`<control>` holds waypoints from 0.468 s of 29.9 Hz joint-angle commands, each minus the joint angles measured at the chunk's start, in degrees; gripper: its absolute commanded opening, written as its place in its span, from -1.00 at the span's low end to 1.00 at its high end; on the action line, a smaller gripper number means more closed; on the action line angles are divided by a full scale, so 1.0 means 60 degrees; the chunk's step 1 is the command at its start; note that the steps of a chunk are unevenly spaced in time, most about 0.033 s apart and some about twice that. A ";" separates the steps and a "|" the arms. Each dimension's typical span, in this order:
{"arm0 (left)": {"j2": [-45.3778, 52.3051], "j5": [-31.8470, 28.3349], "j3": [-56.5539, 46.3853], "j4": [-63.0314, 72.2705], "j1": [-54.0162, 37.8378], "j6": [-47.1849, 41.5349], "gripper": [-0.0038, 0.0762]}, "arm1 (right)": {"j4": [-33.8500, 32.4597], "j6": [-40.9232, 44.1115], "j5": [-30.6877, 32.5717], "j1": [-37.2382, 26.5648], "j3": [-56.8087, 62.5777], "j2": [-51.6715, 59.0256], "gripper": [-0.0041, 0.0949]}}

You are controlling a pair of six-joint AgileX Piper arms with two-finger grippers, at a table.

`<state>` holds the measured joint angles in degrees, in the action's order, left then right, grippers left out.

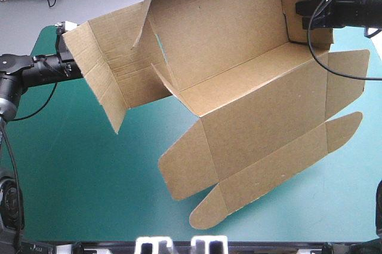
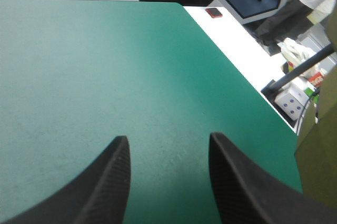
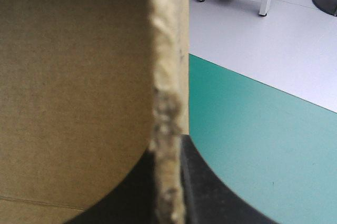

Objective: Fold the box

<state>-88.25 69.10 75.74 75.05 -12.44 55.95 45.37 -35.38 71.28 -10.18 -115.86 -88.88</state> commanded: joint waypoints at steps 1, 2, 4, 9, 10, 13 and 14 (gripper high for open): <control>0.0457 0.0906 0.0232 0.0896 0.0572 0.0060 -0.03 | 0.0564 0.0045 0.0092 -0.0060 -0.0220 0.0065 -0.97; 0.0479 0.0906 0.0232 0.0915 0.0732 0.0060 -0.03 | 0.0555 0.0045 0.0092 -0.0060 -0.0220 -0.0023 -0.97; 0.0521 0.0906 0.0232 0.1004 0.1011 0.0060 -0.03 | 0.0555 0.0045 0.0092 -0.0060 -0.0220 -0.0228 -0.97; 0.0738 0.0906 0.0250 0.1453 0.1339 0.0060 -0.03 | -0.0313 0.0246 -0.0133 0.0138 -0.0220 -0.0634 -0.97; 0.0799 0.0906 0.0250 0.1516 0.1339 0.0060 -0.03 | -0.0533 0.0347 -0.0203 0.0250 -0.0220 -0.0698 -0.97; 0.0947 0.0906 0.0263 0.1642 0.1376 0.0060 -0.02 | -0.0692 0.0406 -0.0470 0.0626 -0.0220 -0.0858 -0.96; 0.0990 0.0906 0.0263 0.1642 0.1399 0.0060 -0.01 | -0.0719 0.0439 -0.0632 0.0812 -0.0220 -0.0879 -0.96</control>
<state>-85.39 69.32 75.74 79.32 -4.60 55.95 38.01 -33.84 71.10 -7.45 -115.86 -96.00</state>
